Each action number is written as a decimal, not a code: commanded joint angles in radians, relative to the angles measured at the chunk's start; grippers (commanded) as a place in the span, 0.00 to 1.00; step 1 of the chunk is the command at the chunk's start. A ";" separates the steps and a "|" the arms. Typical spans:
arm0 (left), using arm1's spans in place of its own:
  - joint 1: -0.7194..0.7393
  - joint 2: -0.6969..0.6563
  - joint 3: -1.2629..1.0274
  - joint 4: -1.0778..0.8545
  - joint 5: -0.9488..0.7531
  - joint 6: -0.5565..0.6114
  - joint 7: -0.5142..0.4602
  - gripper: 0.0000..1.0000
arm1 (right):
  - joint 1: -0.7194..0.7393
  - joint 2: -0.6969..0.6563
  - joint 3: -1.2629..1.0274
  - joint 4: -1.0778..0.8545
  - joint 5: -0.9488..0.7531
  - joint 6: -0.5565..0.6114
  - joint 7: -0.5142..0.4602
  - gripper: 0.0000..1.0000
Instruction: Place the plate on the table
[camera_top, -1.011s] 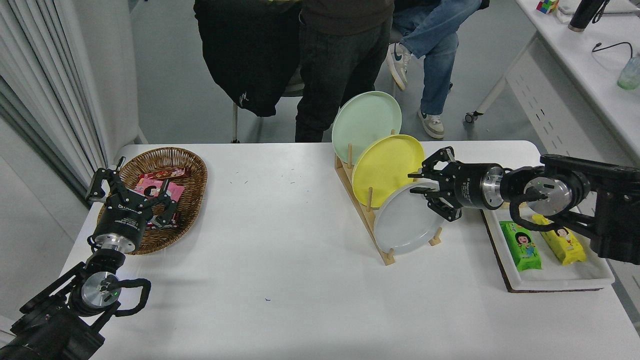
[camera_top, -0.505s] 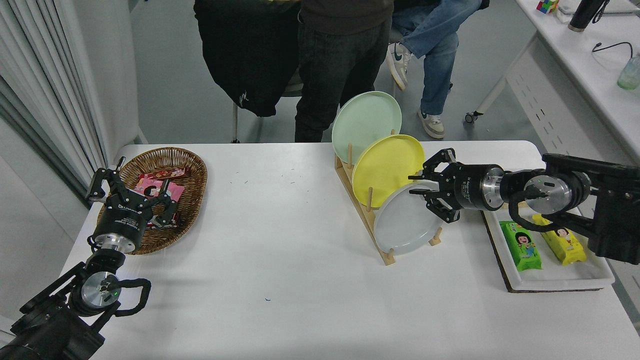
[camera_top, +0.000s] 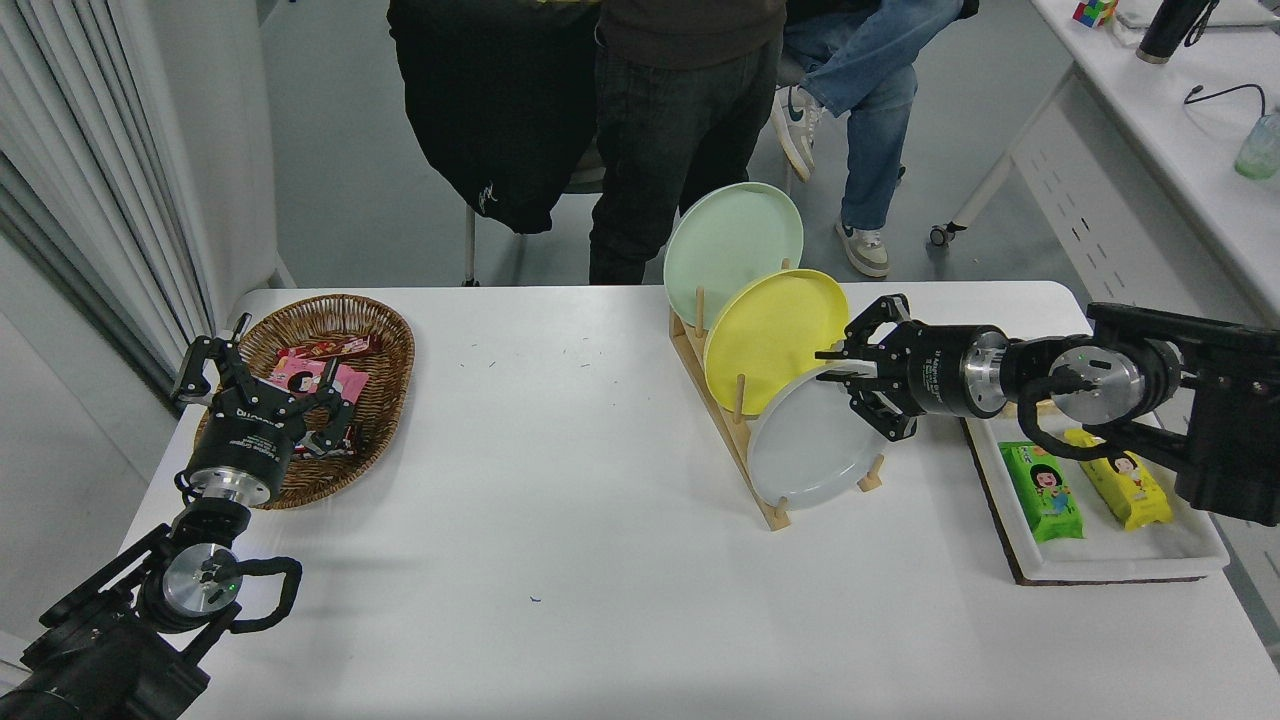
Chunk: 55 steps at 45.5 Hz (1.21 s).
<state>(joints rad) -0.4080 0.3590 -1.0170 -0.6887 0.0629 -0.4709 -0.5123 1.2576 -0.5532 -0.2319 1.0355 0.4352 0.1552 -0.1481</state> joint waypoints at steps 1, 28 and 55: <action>0.000 0.000 0.000 0.000 0.000 0.000 0.000 0.98 | 0.002 -0.001 0.002 0.000 0.002 0.001 -0.010 0.09; 0.000 0.000 0.000 0.000 0.000 0.000 0.000 0.98 | 0.003 -0.010 0.013 0.005 -0.004 0.012 -0.085 0.00; 0.000 0.000 0.000 0.000 0.000 0.000 0.000 0.98 | 0.013 -0.030 0.140 0.006 -0.036 0.075 -0.097 0.00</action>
<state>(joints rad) -0.4080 0.3590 -1.0170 -0.6887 0.0627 -0.4709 -0.5124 1.2653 -0.5725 -0.1371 1.0430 0.4056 0.2100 -0.2387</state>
